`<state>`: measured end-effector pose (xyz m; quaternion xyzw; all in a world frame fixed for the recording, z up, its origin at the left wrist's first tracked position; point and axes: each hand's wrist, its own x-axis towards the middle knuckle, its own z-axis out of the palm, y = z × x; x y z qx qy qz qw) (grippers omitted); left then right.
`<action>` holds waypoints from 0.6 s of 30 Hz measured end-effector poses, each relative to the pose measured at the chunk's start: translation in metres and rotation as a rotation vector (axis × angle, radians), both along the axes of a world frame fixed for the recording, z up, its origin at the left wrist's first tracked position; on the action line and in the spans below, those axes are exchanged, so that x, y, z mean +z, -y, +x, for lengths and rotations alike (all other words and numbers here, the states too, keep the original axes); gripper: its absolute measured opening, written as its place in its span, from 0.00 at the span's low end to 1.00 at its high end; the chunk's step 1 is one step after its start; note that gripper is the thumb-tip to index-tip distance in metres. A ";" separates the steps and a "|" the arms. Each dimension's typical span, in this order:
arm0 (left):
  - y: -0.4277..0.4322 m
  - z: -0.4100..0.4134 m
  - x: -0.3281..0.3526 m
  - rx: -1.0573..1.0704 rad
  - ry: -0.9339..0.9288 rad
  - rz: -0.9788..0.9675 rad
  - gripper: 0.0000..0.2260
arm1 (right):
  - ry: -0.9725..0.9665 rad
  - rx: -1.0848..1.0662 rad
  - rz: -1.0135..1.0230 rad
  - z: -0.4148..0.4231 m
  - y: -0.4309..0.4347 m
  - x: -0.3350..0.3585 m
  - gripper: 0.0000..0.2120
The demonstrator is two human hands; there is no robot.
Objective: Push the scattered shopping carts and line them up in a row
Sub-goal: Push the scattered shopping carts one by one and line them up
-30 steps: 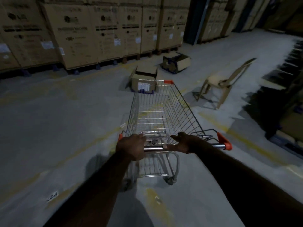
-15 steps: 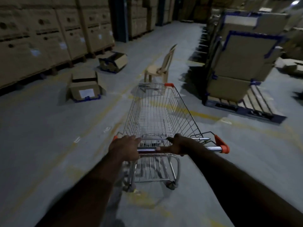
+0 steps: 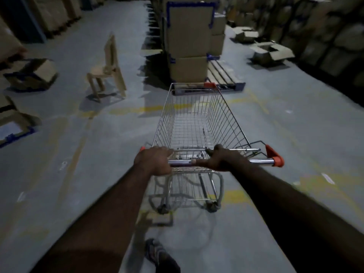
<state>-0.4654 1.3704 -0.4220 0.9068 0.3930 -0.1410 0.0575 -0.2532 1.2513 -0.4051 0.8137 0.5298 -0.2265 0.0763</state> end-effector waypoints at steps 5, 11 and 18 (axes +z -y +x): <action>0.058 0.068 -0.004 -0.200 -0.019 0.010 0.39 | -0.029 -0.173 -0.021 0.045 0.097 -0.003 0.61; 0.108 0.160 -0.001 -0.413 -0.026 0.002 0.40 | -0.018 -0.380 0.030 0.094 0.187 -0.004 0.59; 0.130 0.253 0.001 -0.629 -0.029 0.005 0.41 | 0.032 -0.557 0.071 0.145 0.235 -0.009 0.55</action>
